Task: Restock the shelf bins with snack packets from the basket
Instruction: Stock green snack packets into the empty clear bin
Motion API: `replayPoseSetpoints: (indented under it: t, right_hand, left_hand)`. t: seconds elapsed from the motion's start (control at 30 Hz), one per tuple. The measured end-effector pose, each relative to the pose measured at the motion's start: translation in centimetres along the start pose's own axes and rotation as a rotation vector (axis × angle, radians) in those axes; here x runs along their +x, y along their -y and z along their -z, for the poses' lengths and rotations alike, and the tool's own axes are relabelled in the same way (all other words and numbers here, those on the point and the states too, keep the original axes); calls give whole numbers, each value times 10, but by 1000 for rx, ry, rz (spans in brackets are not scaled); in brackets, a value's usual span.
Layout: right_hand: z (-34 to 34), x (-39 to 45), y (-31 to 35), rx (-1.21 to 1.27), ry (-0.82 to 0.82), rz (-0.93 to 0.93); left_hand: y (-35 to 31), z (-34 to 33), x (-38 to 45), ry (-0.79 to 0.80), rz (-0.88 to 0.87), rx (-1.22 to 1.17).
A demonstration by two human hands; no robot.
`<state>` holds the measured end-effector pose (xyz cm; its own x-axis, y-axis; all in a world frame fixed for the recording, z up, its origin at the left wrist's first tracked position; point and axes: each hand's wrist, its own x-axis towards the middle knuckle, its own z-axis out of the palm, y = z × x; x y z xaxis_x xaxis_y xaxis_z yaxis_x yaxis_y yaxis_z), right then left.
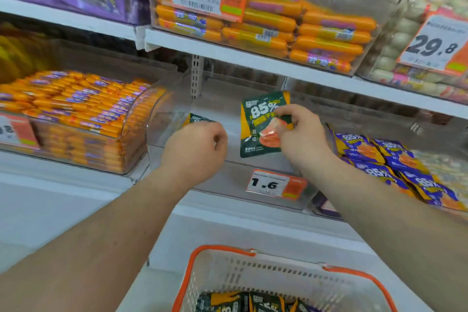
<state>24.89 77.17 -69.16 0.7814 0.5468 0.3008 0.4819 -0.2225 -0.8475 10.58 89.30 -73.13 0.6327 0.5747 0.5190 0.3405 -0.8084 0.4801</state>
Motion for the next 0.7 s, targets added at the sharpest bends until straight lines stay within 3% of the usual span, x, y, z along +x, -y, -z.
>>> replayPoseSetpoints:
  t: [0.13,0.2,0.33,0.5,0.63,0.7]
  right_hand:
    - [-47,48,-29,-39,166,-292]
    - [-61,62,-45,-100,188,-345]
    - [-71,86,-55,-282,335,-333]
    - [-75,92,-47,-1199,594,-151]
    - [-81,85,-58,-1247,858,-147]
    - [-83,87,-60,-1252,884,-125]
  left_hand:
    - [18,-6,4,135,113,216]
    - [17,-8,4,158,127,227]
    - [10,-7,4,178,98,295]
    - [7,-9,1,168,117,359]
    - [4,-12,-1,147,86,387]
    - [4,-11,-2,147,88,394]
